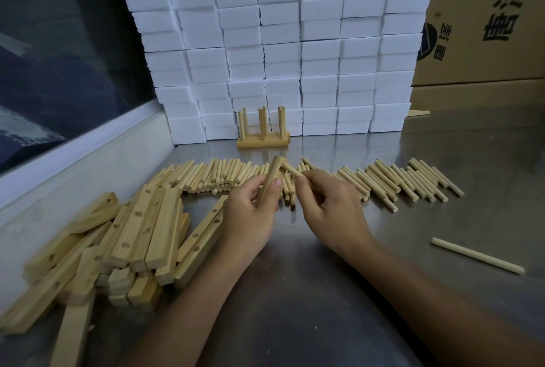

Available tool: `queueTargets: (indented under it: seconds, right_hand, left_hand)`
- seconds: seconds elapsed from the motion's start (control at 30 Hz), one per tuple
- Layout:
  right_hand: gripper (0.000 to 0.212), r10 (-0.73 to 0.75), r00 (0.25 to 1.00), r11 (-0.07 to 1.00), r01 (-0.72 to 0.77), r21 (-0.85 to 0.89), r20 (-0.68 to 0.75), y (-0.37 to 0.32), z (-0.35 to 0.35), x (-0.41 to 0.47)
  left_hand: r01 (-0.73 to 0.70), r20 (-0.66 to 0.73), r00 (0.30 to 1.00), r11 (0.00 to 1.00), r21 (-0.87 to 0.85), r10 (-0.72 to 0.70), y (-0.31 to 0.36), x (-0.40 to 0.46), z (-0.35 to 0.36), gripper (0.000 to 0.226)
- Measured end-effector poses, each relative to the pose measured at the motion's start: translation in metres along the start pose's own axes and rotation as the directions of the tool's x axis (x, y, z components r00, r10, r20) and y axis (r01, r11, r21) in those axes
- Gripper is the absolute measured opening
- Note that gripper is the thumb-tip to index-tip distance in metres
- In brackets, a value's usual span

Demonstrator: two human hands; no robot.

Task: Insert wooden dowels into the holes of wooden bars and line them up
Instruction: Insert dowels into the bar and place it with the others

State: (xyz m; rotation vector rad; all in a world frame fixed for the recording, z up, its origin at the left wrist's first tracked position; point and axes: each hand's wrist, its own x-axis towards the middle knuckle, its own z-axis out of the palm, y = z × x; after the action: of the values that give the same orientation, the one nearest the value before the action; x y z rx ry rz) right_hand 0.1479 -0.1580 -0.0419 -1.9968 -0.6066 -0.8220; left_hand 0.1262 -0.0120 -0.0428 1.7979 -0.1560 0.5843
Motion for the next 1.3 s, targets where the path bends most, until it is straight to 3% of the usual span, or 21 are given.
queueTargets:
  seconds: [0.13,0.37,0.7,0.83,0.93,1.0,1.1,1.17,1.23,1.3]
  right_hand:
    - [0.022,-0.050,0.998,0.999,0.051,-0.018,0.043,-0.001,0.000,-0.001]
    - [0.022,-0.124,0.990,0.973,0.135,-0.185,0.070,-0.002,-0.005,-0.001]
    - [0.020,-0.170,0.981,0.930,0.190,-0.316,0.088,-0.001,-0.010,0.000]
    - [0.026,-0.082,0.991,0.949,0.111,-0.294,0.107,0.000,-0.008,-0.001]
    - [0.029,0.079,0.982,0.991,-0.058,-0.122,0.171,0.000,-0.006,0.002]
    - [0.032,0.219,0.940,0.971,-0.236,0.038,0.261,-0.002,-0.007,0.007]
    - [0.034,0.387,0.845,0.854,-0.480,0.202,0.369,-0.004,-0.013,0.014]
    - [0.035,0.499,0.708,0.662,-0.684,0.306,0.500,-0.005,-0.018,0.018]
    - [0.032,0.512,0.561,0.438,-0.822,0.364,0.650,-0.006,-0.023,0.021]
    - [0.030,0.483,0.486,0.337,-0.871,0.358,0.728,-0.007,-0.027,0.023]
  left_hand:
    - [-0.013,-0.016,1.000,0.999,0.036,0.014,0.002,0.000,-0.001,0.021]
    - [-0.169,0.005,0.985,0.946,0.277,0.174,-0.002,0.000,-0.009,0.024]
    - [-0.268,0.026,0.959,0.873,0.407,0.282,0.007,-0.003,-0.008,0.020]
    - [-0.318,0.063,0.942,0.823,0.471,0.328,0.010,-0.003,-0.012,0.014]
    - [-0.356,0.109,0.929,0.779,0.516,0.353,0.012,-0.003,-0.014,0.010]
    - [-0.369,0.124,0.924,0.754,0.544,0.362,0.010,-0.001,-0.015,0.009]
    - [-0.375,0.137,0.921,0.738,0.561,0.364,0.009,-0.002,-0.016,0.008]
    - [-0.380,0.135,0.918,0.734,0.563,0.372,0.009,-0.002,-0.015,0.008]
    - [-0.386,0.130,0.914,0.726,0.569,0.385,0.011,-0.003,-0.016,0.006]
    - [-0.386,0.125,0.913,0.721,0.576,0.389,0.011,-0.003,-0.014,0.006]
